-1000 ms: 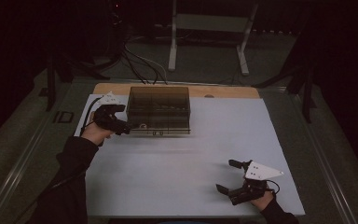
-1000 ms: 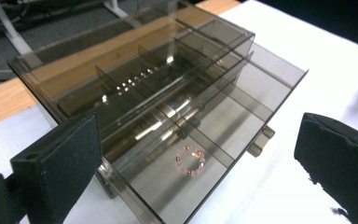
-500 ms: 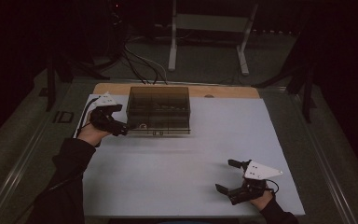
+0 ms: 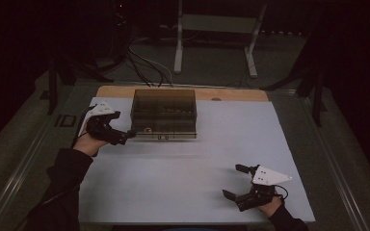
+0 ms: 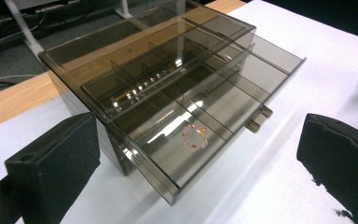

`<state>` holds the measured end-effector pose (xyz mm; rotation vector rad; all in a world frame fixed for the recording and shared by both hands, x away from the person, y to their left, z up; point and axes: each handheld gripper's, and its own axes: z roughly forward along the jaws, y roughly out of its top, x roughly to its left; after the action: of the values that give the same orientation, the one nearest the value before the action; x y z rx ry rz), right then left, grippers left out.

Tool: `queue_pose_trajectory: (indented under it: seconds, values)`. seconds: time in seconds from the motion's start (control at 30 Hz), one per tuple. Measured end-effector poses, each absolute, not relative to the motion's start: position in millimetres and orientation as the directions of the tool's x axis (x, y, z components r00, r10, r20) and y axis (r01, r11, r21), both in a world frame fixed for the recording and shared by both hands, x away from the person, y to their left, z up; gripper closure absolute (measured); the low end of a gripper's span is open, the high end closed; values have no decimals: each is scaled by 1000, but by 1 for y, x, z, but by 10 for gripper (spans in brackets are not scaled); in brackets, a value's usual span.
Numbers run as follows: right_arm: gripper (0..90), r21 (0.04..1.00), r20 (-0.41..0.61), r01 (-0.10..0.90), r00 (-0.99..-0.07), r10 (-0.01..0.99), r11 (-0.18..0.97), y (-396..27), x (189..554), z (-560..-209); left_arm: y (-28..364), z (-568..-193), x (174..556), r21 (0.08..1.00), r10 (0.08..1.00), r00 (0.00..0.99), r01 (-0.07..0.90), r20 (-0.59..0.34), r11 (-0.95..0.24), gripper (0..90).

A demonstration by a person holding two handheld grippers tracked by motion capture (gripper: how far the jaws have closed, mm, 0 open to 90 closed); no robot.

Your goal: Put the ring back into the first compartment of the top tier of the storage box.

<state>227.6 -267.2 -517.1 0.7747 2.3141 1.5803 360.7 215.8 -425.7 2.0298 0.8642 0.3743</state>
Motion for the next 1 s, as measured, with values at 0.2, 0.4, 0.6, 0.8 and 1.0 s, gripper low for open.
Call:
queue_pose_trajectory:
  seconds: [0.2,0.4,0.6,0.8,1.0]
  values:
    - [0,915,102,294,-832,545,276,-267,228,-517,219,-430,351,810,684,727,439,-66,-389,9]
    - [0,915,102,294,-832,545,278,-267,228,-517,221,-436,340,810,677,732,444,-80,-384,9]
    - [0,915,103,295,-831,546,276,-267,228,-517,225,-441,330,812,678,729,450,-93,-372,9]
    - [0,915,102,294,-832,545,278,-267,228,-517,229,-447,321,810,674,732,455,-104,-369,9]
    - [0,914,101,294,-832,546,279,-266,228,-517,231,-453,313,811,663,739,458,-119,-365,9]
